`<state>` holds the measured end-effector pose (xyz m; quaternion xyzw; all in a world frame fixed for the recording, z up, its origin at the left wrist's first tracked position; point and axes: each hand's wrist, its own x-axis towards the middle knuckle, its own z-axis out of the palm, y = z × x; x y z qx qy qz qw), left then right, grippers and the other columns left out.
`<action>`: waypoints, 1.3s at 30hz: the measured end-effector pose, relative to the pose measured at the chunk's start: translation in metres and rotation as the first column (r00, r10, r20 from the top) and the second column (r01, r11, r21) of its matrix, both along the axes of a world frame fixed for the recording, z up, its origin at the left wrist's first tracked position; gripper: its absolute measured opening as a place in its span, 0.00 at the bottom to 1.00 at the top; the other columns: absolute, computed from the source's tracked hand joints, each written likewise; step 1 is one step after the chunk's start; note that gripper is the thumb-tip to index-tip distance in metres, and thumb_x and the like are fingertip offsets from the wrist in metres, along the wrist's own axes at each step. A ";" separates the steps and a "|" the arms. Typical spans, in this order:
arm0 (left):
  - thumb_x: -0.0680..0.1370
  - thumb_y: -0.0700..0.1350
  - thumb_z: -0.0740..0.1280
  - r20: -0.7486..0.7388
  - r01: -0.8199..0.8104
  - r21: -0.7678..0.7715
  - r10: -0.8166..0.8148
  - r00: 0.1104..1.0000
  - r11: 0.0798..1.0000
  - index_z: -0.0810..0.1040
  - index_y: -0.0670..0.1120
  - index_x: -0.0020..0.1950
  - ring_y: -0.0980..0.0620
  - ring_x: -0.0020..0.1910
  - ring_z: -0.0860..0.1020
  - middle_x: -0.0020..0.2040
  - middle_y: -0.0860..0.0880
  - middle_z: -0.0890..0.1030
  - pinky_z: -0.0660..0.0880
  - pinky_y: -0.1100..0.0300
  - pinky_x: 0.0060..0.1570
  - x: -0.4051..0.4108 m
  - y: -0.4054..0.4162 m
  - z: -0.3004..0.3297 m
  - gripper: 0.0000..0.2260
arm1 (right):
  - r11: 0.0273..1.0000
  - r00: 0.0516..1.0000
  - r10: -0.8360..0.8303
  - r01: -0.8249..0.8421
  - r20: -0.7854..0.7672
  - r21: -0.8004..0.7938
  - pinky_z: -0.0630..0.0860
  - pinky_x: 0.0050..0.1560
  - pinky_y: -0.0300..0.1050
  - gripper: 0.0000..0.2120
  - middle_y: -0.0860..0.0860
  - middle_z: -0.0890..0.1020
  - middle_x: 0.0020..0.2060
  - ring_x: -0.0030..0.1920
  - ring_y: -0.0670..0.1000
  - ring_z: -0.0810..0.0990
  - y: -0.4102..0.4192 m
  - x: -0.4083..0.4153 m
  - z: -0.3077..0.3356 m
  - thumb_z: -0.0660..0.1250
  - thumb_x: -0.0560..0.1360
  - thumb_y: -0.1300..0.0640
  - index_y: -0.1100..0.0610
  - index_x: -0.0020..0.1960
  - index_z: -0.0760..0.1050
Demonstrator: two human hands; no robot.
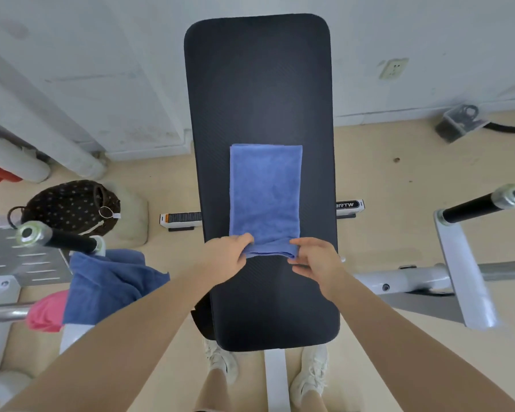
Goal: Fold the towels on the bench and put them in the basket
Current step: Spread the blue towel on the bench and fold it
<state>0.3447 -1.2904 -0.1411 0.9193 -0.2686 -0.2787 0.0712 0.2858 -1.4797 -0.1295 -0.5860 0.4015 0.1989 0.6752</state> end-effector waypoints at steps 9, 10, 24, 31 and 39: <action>0.76 0.42 0.66 -0.168 -0.337 -0.385 0.294 0.941 0.859 0.75 0.51 0.49 0.58 0.35 0.74 0.38 0.56 0.76 0.68 0.71 0.35 0.012 0.002 0.015 0.04 | 0.889 0.909 0.360 -0.267 0.208 -0.372 0.69 0.42 0.35 0.03 0.49 0.76 0.43 0.41 0.48 0.74 -0.023 0.001 -0.010 0.68 0.73 0.60 0.55 0.43 0.74; 0.76 0.42 0.68 -0.191 -0.407 -0.435 0.359 0.914 0.803 0.76 0.49 0.49 0.56 0.38 0.76 0.41 0.55 0.78 0.70 0.69 0.37 0.020 0.000 0.009 0.04 | 0.917 0.917 0.312 -0.223 0.248 -0.330 0.69 0.42 0.37 0.05 0.49 0.77 0.41 0.41 0.48 0.73 -0.026 0.008 -0.013 0.66 0.75 0.61 0.54 0.42 0.72; 0.77 0.49 0.65 0.040 -0.518 -0.471 0.603 0.796 0.714 0.76 0.43 0.49 0.51 0.41 0.74 0.42 0.48 0.79 0.70 0.62 0.40 0.108 -0.032 -0.014 0.09 | 0.742 0.904 0.342 -0.094 0.255 -0.664 0.70 0.42 0.45 0.08 0.49 0.76 0.40 0.41 0.51 0.74 -0.024 0.106 -0.042 0.60 0.78 0.53 0.58 0.51 0.70; 0.70 0.45 0.62 0.748 0.067 -0.230 0.132 0.650 0.971 0.71 0.45 0.47 0.45 0.44 0.70 0.48 0.46 0.71 0.66 0.54 0.42 0.101 -0.032 -0.029 0.08 | 0.821 0.969 0.168 -0.034 0.183 -0.570 0.65 0.33 0.35 0.06 0.44 0.73 0.35 0.36 0.44 0.71 -0.023 0.125 -0.050 0.62 0.77 0.55 0.57 0.45 0.69; 0.59 0.53 0.78 0.554 0.265 -0.029 -0.205 0.807 0.964 0.79 0.43 0.50 0.45 0.47 0.81 0.52 0.42 0.80 0.77 0.56 0.47 0.075 -0.030 -0.055 0.25 | 0.388 0.911 0.372 0.024 0.181 -0.921 0.71 0.52 0.53 0.12 0.56 0.76 0.53 0.53 0.58 0.74 -0.018 0.107 -0.048 0.65 0.73 0.56 0.59 0.54 0.70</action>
